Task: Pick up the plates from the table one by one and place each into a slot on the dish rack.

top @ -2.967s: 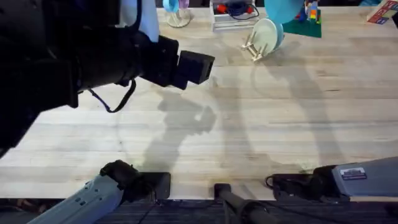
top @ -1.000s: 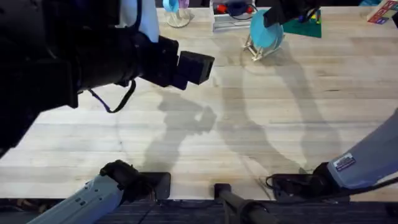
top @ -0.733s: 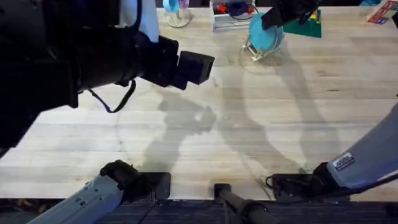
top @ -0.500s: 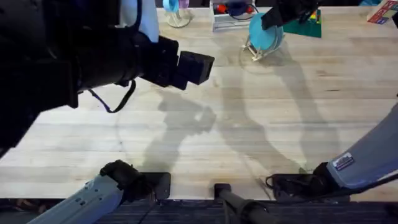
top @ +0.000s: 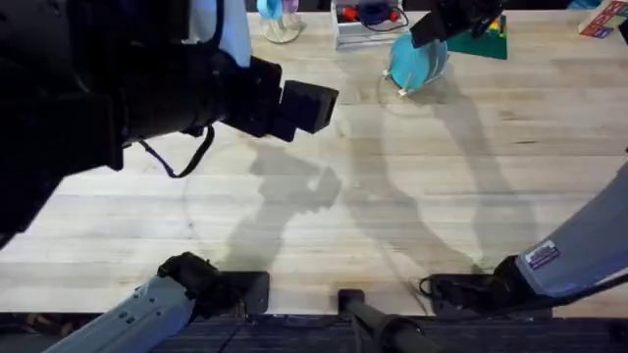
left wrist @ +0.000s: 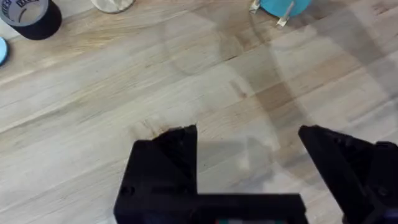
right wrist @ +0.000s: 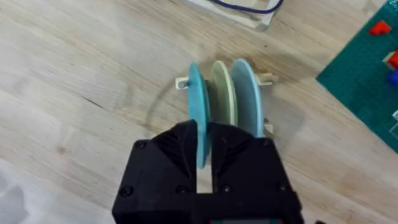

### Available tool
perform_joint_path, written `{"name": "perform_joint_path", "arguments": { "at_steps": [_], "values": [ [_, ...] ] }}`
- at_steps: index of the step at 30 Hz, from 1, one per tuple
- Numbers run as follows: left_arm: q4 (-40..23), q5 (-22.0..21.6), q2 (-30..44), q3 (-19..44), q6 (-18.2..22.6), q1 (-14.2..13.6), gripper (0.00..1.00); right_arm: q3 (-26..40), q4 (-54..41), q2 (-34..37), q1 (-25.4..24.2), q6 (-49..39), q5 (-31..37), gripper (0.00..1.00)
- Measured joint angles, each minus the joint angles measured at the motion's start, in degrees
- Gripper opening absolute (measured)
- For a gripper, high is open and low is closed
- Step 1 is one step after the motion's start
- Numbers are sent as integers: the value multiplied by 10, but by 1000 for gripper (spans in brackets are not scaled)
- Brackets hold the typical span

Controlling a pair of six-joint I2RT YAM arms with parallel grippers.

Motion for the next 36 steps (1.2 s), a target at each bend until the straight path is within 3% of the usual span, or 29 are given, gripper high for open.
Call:
{"name": "perform_joint_path", "arguments": {
  "at_steps": [17,27,32,36],
  "values": [
    [0,0,0,0,0,0,994,7,-27,-5,1,1,0,232],
    [0,0,0,0,0,0,994,31,-109,-96,1,2,0,331],
    [0,0,0,0,0,0,993,35,-150,-148,1,2,0,402],
    [0,0,0,0,0,0,993,35,-201,-186,2,4,0,580]
  ]
}}
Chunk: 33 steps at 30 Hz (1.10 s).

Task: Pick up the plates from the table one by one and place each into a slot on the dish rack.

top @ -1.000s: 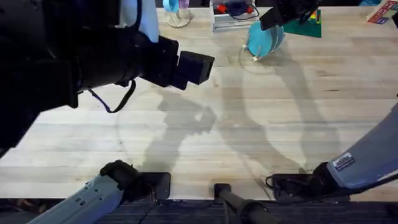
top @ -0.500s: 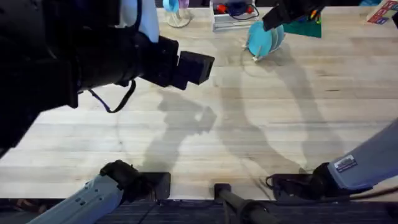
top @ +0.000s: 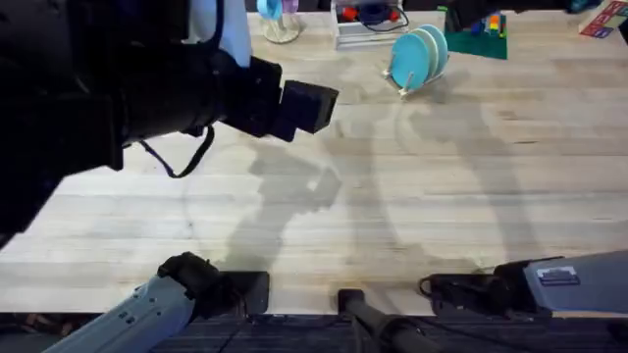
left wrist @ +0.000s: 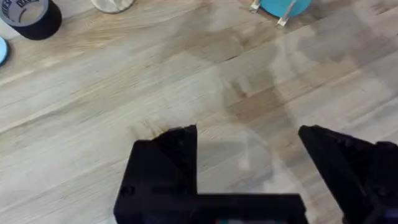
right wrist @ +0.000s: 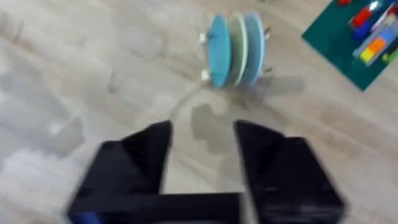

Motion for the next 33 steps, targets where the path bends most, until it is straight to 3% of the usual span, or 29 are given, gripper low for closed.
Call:
{"name": "perform_joint_path", "arguments": {
  "at_steps": [2,3,4,12,15,22,33],
  "values": [
    [0,0,0,0,0,0,993,0,-27,-20,3,1,0,868],
    [0,0,0,0,0,0,993,0,-37,-28,5,-1,0,956],
    [0,0,0,0,0,0,992,0,-47,-38,8,-1,0,983],
    [0,0,0,0,0,0,993,0,-104,-99,56,11,11,994],
    [0,0,0,0,0,0,993,0,-157,-111,106,37,49,993],
    [-13,0,0,0,0,0,994,0,-191,-111,167,78,62,993],
    [-22,0,0,0,0,0,993,0,-213,-111,173,102,65,993]
  ]
}}
